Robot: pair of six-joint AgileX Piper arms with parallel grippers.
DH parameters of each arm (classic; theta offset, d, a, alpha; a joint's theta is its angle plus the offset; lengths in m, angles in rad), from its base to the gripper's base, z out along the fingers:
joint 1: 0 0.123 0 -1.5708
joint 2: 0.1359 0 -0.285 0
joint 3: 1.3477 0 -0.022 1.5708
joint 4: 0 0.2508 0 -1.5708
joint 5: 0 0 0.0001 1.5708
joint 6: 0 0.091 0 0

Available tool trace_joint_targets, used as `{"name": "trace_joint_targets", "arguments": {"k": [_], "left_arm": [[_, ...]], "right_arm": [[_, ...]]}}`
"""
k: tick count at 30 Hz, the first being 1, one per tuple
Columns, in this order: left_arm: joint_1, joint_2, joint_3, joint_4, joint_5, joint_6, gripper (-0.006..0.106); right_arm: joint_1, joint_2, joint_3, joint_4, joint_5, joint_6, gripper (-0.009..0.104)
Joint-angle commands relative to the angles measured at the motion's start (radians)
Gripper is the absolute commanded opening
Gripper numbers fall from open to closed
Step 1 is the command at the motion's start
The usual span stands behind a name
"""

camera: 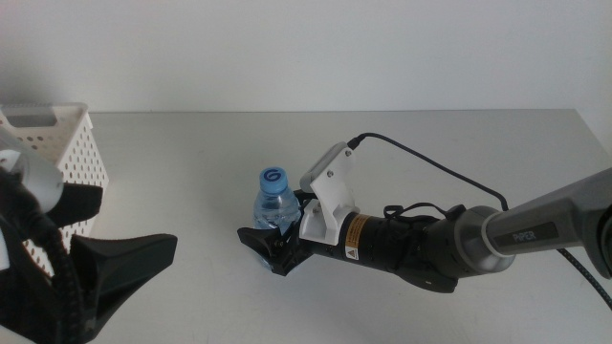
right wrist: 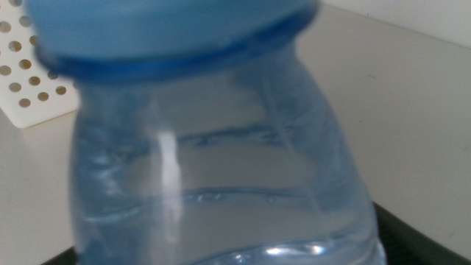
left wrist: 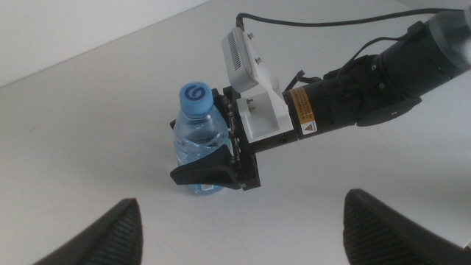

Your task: Use arms to grab the bottles and put them into the dustbin to the left of the table.

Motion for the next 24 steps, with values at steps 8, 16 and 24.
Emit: {"name": "trace_joint_targets", "arguments": {"k": [8,16,24], "left_arm": [[-0.008,0.001,-0.025,-0.005,-0.064,-0.015,0.093],[-0.008,0.001,-0.025,-0.005,-0.064,-0.015,0.093],[-0.008,0.001,-0.025,-0.005,-0.064,-0.015,0.093]], "right_arm": [[0.000,-0.260,0.112,-0.079,0.051,0.043,0.094],[-0.010,-0.631,0.347,-0.080,0.231,0.101,0.094],[-0.009,-0.973,0.394,-0.157,0.597,0.319,0.094]]}}
